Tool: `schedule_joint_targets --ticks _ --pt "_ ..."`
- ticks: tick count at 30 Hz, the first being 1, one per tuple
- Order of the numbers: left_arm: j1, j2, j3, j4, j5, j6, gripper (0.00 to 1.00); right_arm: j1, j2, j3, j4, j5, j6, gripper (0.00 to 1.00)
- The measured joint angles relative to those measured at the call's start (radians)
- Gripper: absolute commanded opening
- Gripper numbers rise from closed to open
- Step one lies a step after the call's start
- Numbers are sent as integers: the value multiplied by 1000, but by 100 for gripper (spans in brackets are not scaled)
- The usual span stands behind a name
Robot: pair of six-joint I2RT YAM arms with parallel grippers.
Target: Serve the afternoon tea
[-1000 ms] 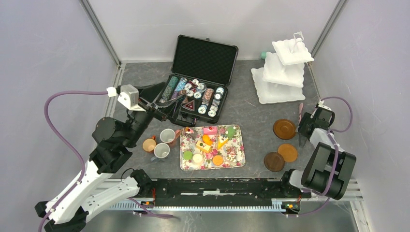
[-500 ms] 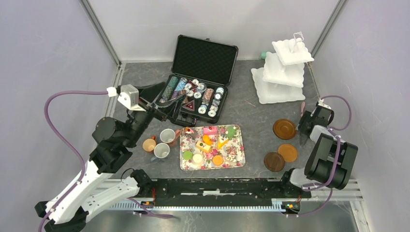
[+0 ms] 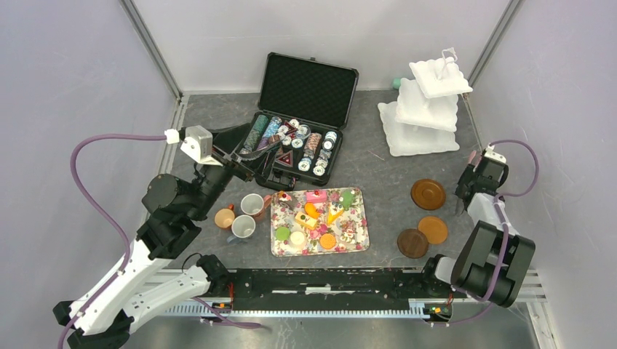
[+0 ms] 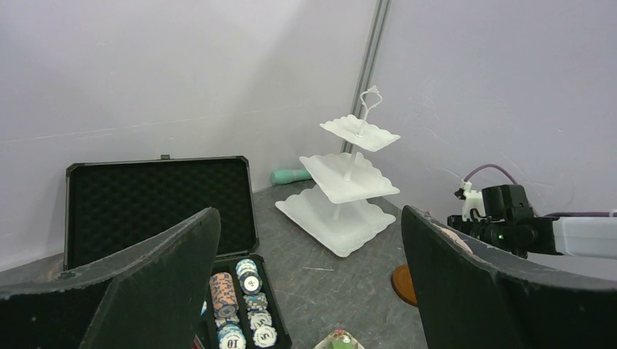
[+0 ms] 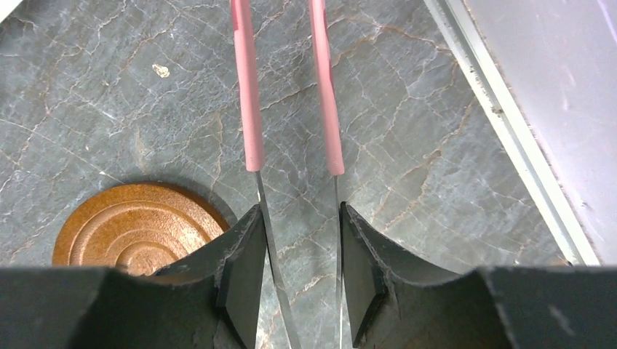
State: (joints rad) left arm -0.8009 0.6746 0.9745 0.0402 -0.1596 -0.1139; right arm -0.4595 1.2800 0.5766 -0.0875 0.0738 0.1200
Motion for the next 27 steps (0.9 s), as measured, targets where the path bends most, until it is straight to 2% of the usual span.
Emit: schedule_joint_targets --ticks 5,11,21,27 --pt "0 0 0 0 0 0 100 0 -55 33 -79 -6 6 36" --pt "0 0 0 0 1 0 100 21 -156 35 -193 -125 19 36" --pt "0 8 0 0 1 0 100 256 -403 37 -398 -362 -20 36" --pt "40 39 0 0 13 -1 100 402 -455 37 -483 -484 -57 37"
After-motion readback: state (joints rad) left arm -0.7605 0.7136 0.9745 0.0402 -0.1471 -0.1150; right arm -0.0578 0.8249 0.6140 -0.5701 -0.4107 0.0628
